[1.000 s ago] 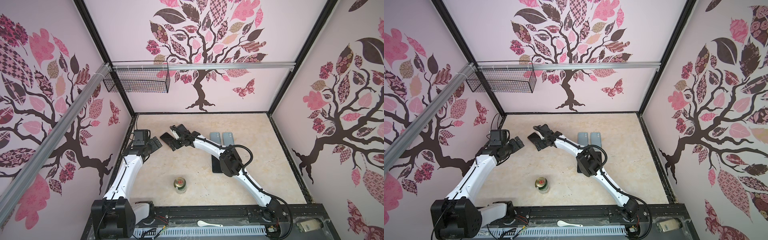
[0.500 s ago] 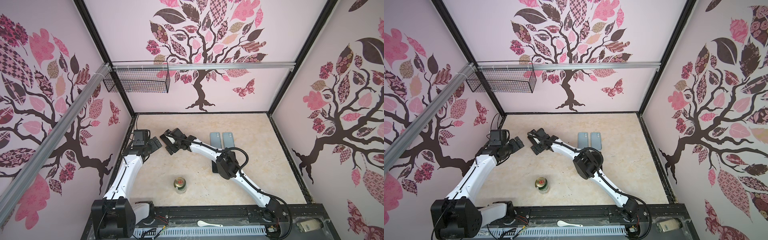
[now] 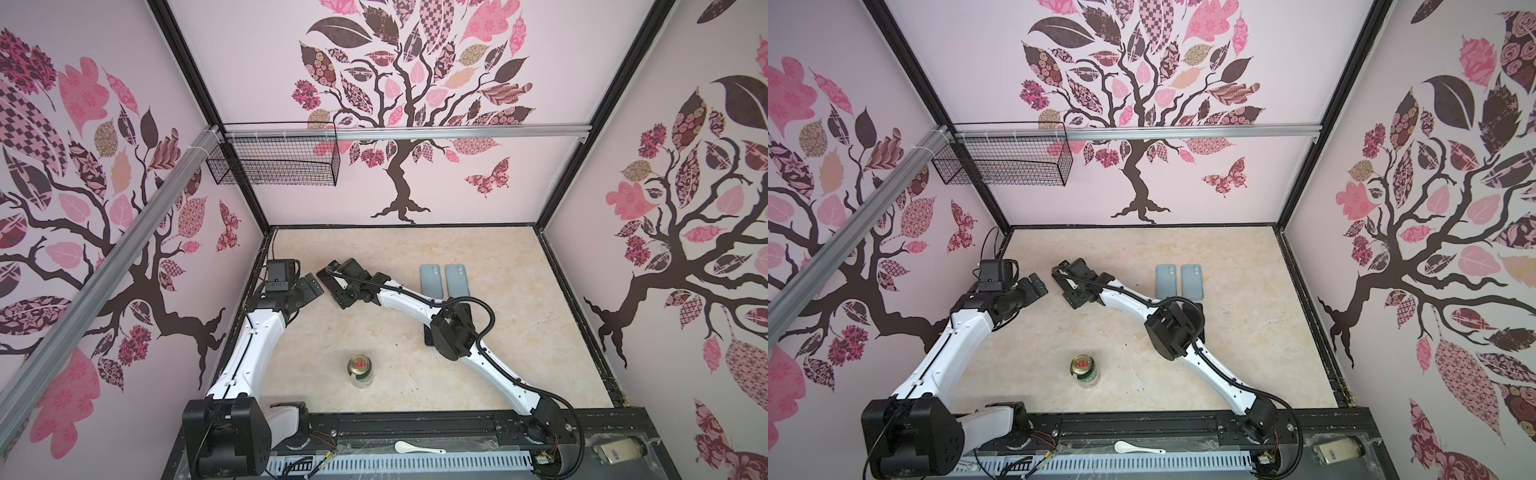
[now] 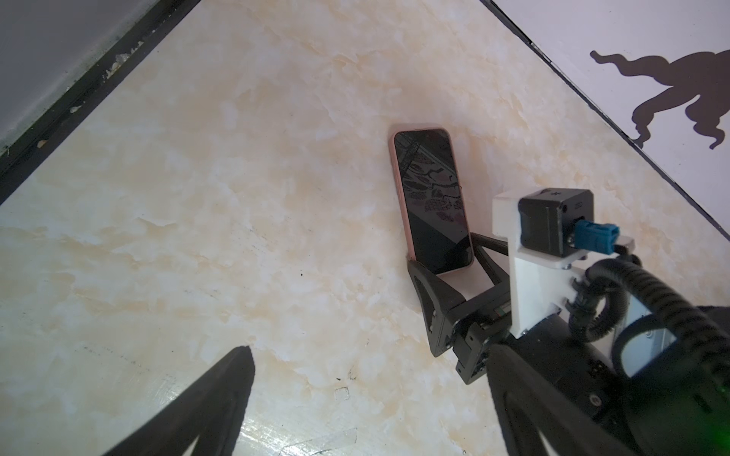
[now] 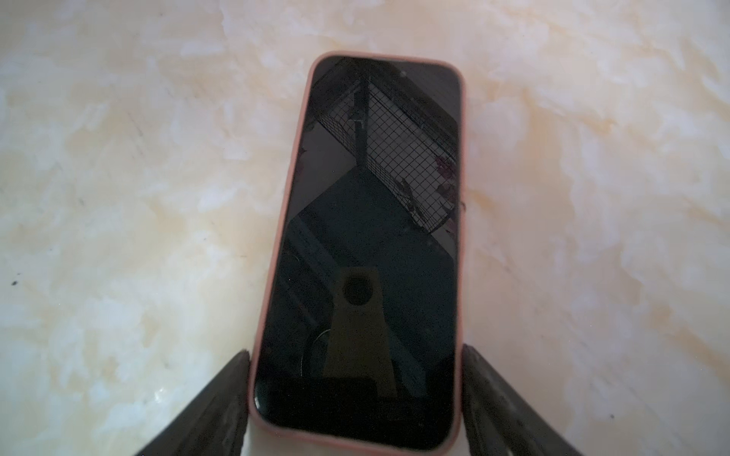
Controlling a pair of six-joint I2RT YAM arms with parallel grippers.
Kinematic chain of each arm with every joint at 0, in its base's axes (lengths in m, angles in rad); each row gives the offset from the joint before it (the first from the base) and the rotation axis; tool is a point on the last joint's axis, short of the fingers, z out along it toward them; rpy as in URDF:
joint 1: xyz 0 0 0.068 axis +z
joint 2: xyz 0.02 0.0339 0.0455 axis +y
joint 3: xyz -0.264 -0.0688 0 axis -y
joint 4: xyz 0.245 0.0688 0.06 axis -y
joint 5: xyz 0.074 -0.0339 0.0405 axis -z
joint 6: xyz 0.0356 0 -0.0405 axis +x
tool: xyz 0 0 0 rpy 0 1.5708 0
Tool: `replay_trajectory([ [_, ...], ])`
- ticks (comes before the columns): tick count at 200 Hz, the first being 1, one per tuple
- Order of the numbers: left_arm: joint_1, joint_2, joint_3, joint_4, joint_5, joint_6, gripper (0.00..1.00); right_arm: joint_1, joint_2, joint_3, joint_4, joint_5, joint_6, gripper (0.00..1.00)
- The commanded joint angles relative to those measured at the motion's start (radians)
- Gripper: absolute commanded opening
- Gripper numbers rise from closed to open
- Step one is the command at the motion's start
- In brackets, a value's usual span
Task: Take the phone out of the phone case
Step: Pick up the phone from the top-left of the table.
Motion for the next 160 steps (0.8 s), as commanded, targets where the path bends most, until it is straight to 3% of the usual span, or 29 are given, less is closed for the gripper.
replay_trajectory([
  [1, 0.007, -0.01, -0.004, 0.003, 0.018, -0.001, 0.95, 0.006, 0.031, -0.004, -0.093, 0.013, 0.008, 0.67],
  [24, 0.007, -0.022, -0.032, 0.018, 0.065, -0.027, 0.95, 0.005, -0.054, -0.127, -0.07, 0.006, 0.005, 0.64],
  [100, -0.019, -0.023, -0.192, 0.186, 0.246, -0.127, 0.92, 0.0, -0.541, -0.859, 0.201, 0.005, 0.084, 0.62],
  [160, -0.213, 0.102, -0.247, 0.397, 0.311, -0.283, 0.87, -0.054, -0.789, -1.187, 0.348, -0.162, 0.309, 0.6],
])
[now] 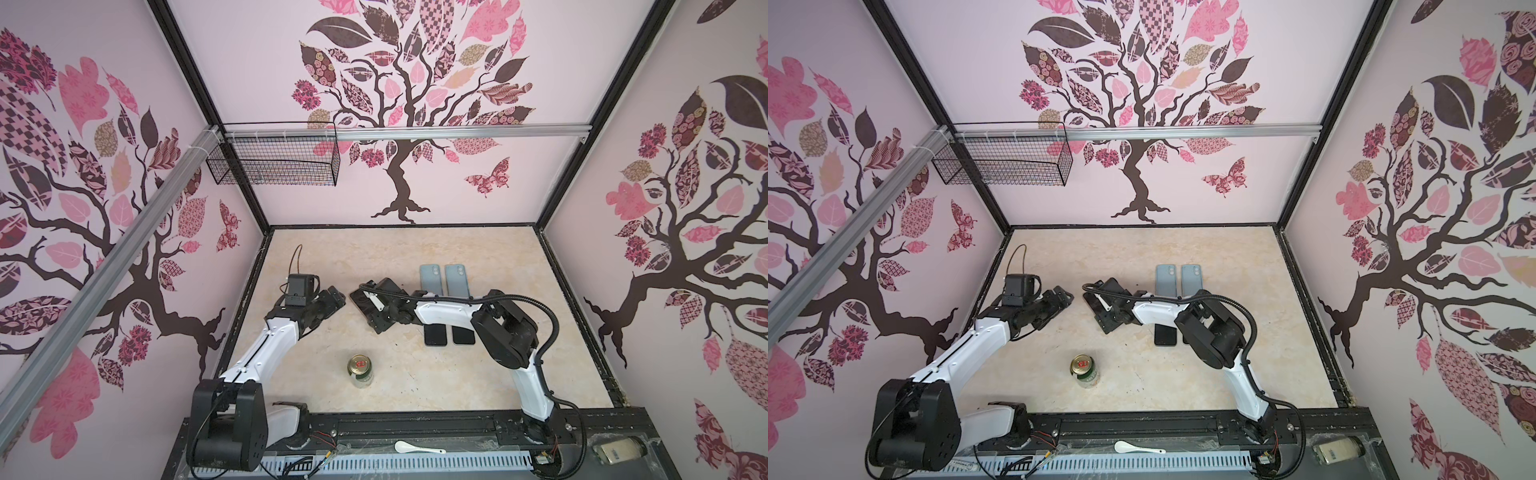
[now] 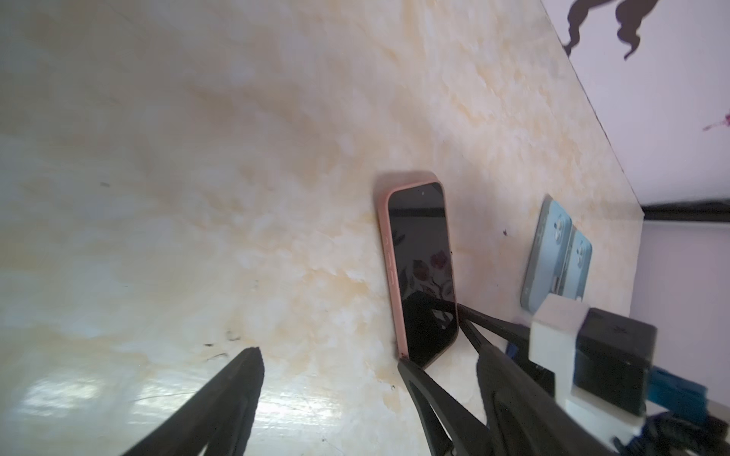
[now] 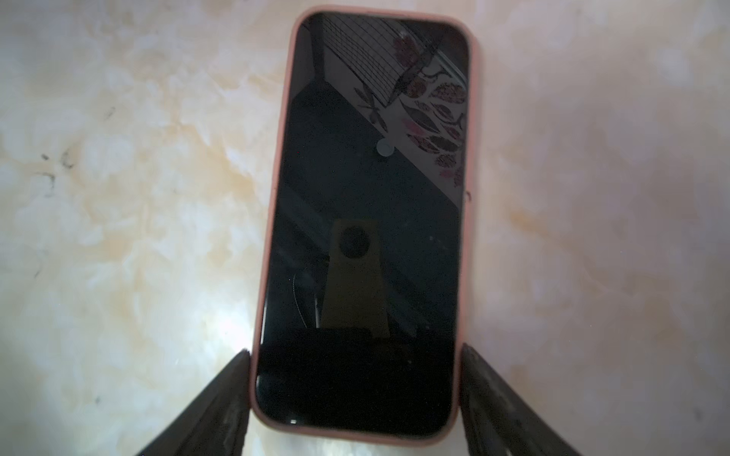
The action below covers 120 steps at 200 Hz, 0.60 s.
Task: Take the phone out of the phone case
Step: Pick up the phone from the top-left of the table.
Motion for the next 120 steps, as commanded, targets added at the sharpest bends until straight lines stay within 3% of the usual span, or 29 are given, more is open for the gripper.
replay_trajectory([
  [1, -0.058, 0.037, -0.032, 0.125, 0.034, -0.088, 0.86, -0.036, -0.115, -0.072, 0.064, -0.108, 0.151, 0.6],
  [48, -0.11, 0.124, -0.049, 0.259, 0.102, -0.162, 0.79, -0.099, -0.198, -0.25, 0.267, -0.301, 0.339, 0.6],
  [120, -0.177, 0.281, -0.055, 0.45, 0.189, -0.21, 0.63, -0.1, -0.192, -0.261, 0.288, -0.336, 0.365, 0.6],
])
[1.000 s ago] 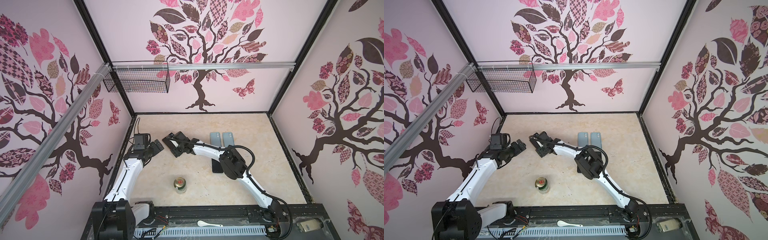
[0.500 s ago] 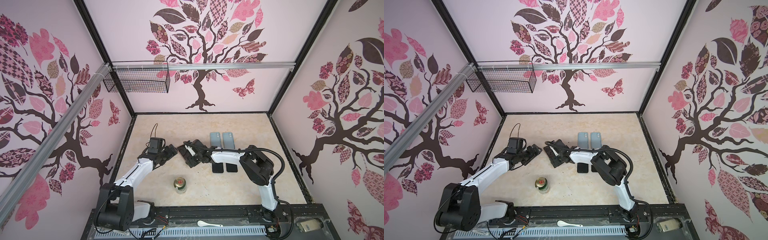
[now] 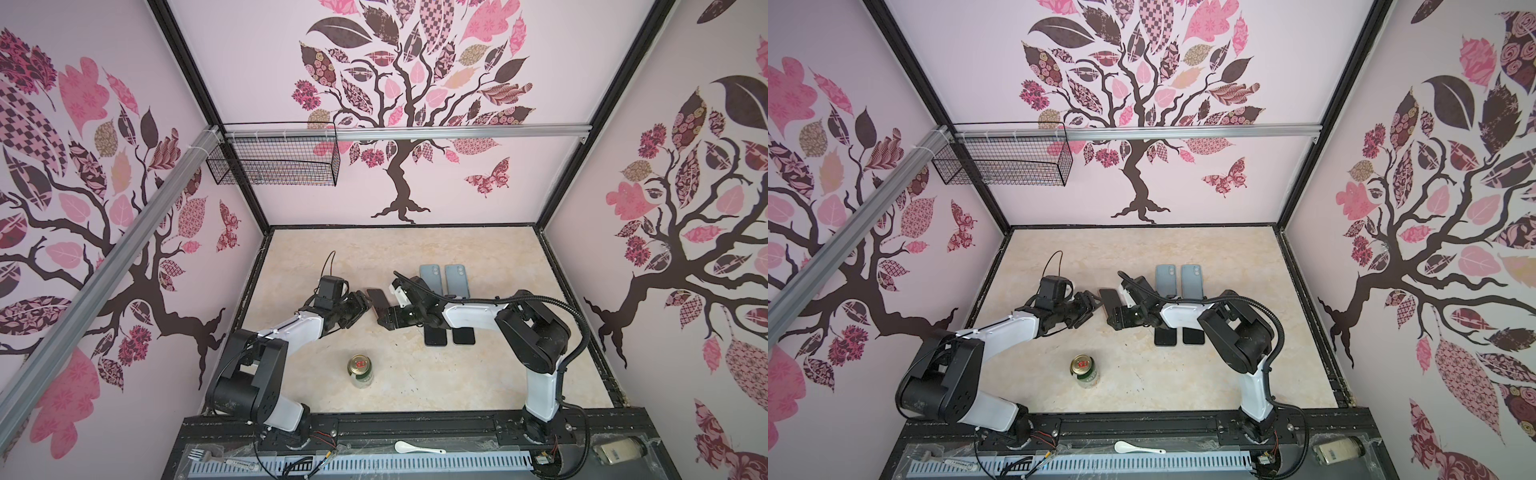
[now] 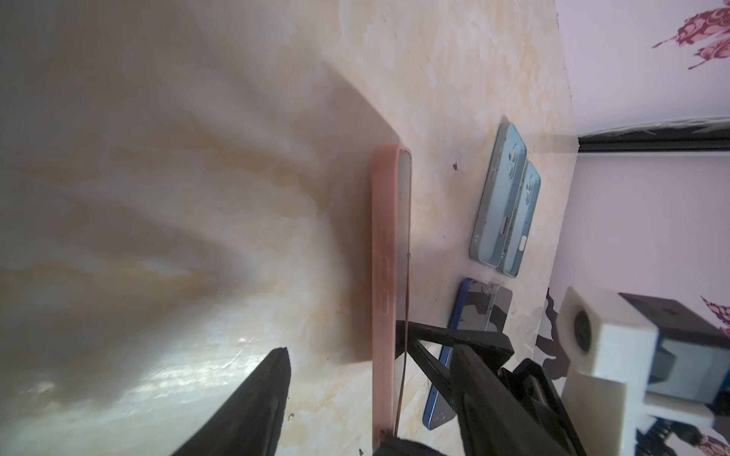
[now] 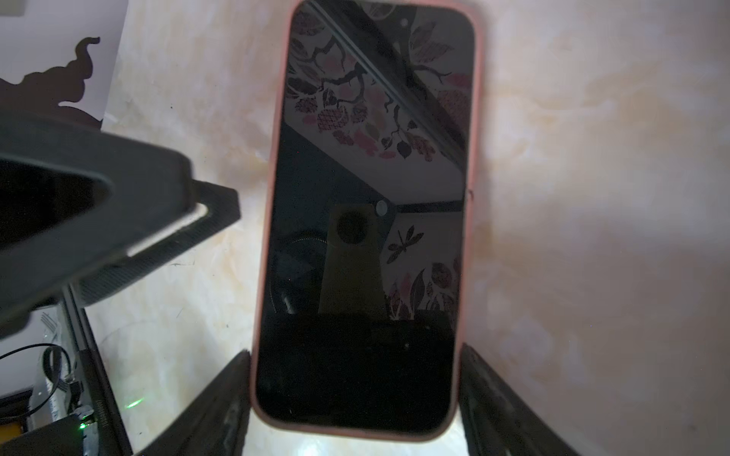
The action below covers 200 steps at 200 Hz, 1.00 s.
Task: Take the phone out of the phone case
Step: Pick up the phone from the top-left of the table, then pass the phone.
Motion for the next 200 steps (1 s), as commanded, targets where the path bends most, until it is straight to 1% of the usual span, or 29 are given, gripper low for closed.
replay_trajectory([
  [1, -0.015, 0.036, -0.018, 0.098, 0.031, -0.024, 0.62, 0.005, -0.039, 0.018, 0.029, -0.04, 0.018, 0.6],
  [29, -0.019, 0.084, -0.015, 0.138, 0.039, -0.047, 0.46, 0.005, -0.038, 0.021, 0.023, -0.034, 0.015, 0.6],
  [43, -0.023, 0.09, -0.012, 0.141, 0.041, -0.051, 0.4, 0.005, -0.035, 0.018, 0.024, -0.037, 0.023, 0.6],
  [49, -0.026, 0.092, -0.011, 0.141, 0.04, -0.05, 0.36, 0.005, -0.033, 0.017, 0.028, -0.039, 0.028, 0.6],
  [92, -0.035, 0.102, -0.009, 0.141, 0.051, -0.054, 0.22, 0.005, -0.026, 0.018, 0.049, -0.063, 0.058, 0.6],
  [96, -0.035, 0.104, -0.009, 0.171, 0.054, -0.055, 0.2, 0.005, -0.025, 0.02, 0.049, -0.062, 0.058, 0.6],
  [105, -0.036, 0.105, -0.009, 0.177, 0.058, -0.056, 0.17, 0.005, -0.029, 0.022, 0.048, -0.062, 0.058, 0.6],
  [114, -0.036, 0.102, -0.009, 0.179, 0.058, -0.058, 0.13, 0.005, -0.033, 0.023, 0.046, -0.059, 0.058, 0.6],
  [129, -0.036, 0.089, -0.006, 0.174, 0.061, -0.054, 0.0, 0.004, -0.046, 0.036, 0.026, -0.047, 0.039, 0.6],
  [136, -0.037, 0.075, -0.002, 0.164, 0.06, -0.046, 0.0, 0.003, -0.056, 0.051, -0.002, -0.03, 0.023, 0.63],
  [144, -0.036, 0.052, 0.005, 0.156, 0.056, -0.035, 0.0, 0.002, -0.075, 0.068, -0.032, -0.01, 0.003, 0.67],
  [148, -0.037, 0.038, 0.011, 0.118, 0.052, -0.027, 0.0, 0.002, -0.087, 0.074, -0.042, 0.005, -0.008, 0.7],
  [160, -0.036, -0.012, 0.029, 0.073, 0.041, 0.005, 0.0, -0.003, -0.14, 0.078, -0.07, 0.041, -0.038, 0.82],
  [173, -0.036, -0.07, 0.054, 0.026, 0.02, 0.059, 0.0, -0.006, -0.215, 0.062, -0.075, 0.085, -0.067, 0.98],
  [186, -0.036, -0.113, 0.106, -0.058, -0.006, 0.126, 0.0, -0.011, -0.3, 0.027, -0.063, 0.143, -0.092, 0.99],
  [200, -0.036, -0.134, 0.172, -0.136, 0.004, 0.203, 0.0, -0.02, -0.39, -0.013, -0.049, 0.21, -0.113, 0.99],
])
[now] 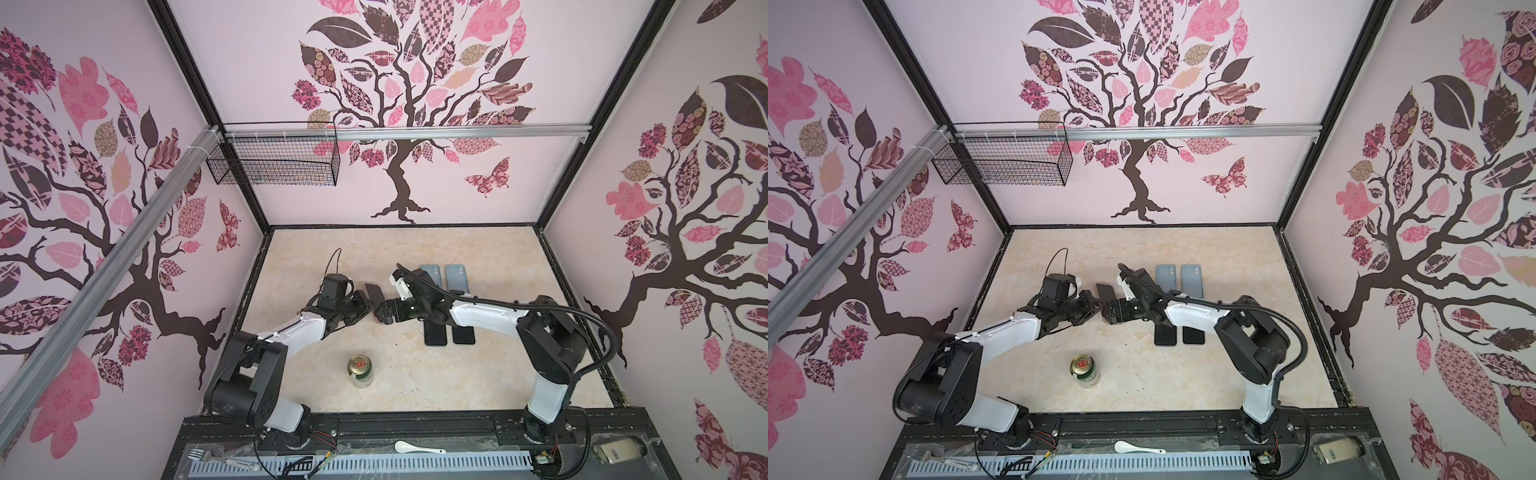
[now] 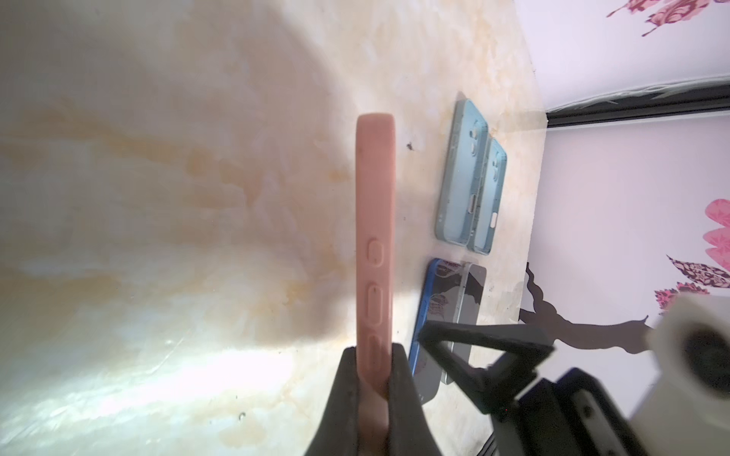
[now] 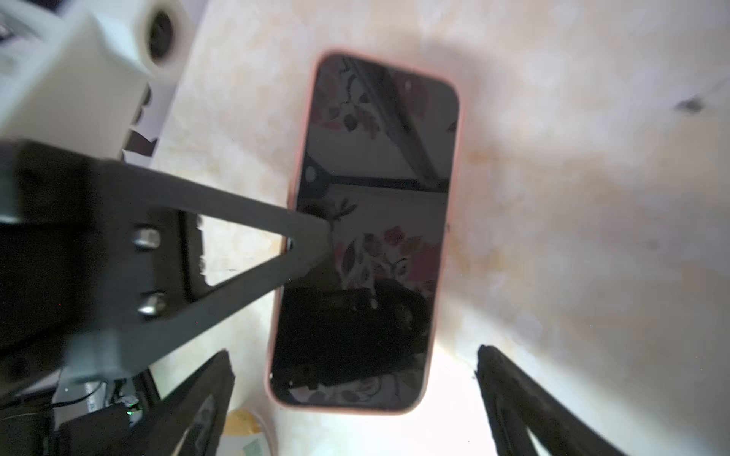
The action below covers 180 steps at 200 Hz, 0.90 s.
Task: Take the phone out of the phone case
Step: Pass the phone.
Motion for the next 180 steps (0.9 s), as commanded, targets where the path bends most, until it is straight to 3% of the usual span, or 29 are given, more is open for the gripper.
replay_trajectory([
  [1, -0.003, -0.058, 0.143, -0.108, -0.007, 0.162, 0.0, -0.019, -0.207, -0.03, 0.019, 0.142, -0.075, 0.99],
  [27, -0.003, -0.078, 0.258, -0.207, 0.057, 0.29, 0.0, -0.021, -0.357, -0.096, 0.049, 0.25, -0.147, 1.0],
  [55, -0.003, -0.12, 0.344, -0.314, 0.038, 0.372, 0.0, -0.021, -0.433, -0.106, 0.013, 0.369, -0.252, 1.0],
  [84, -0.001, -0.19, 0.35, -0.324, 0.051, 0.421, 0.0, -0.067, -0.476, -0.041, -0.132, 0.305, -0.279, 1.0],
  [96, -0.001, -0.205, 0.382, -0.393, 0.106, 0.499, 0.0, -0.098, -0.495, -0.047, -0.147, 0.221, -0.288, 1.0],
  [116, -0.001, -0.236, 0.383, -0.42, 0.302, 0.606, 0.0, -0.161, -0.54, -0.08, -0.1, 0.051, -0.261, 0.99],
  [151, -0.001, -0.334, 0.322, -0.308, 0.457, 0.606, 0.0, -0.334, -0.592, -0.161, 0.151, -0.423, -0.083, 0.99],
  [180, -0.003, -0.36, 0.329, -0.258, 0.592, 0.603, 0.0, -0.343, -0.587, -0.162, 0.3, -0.633, -0.037, 0.96],
])
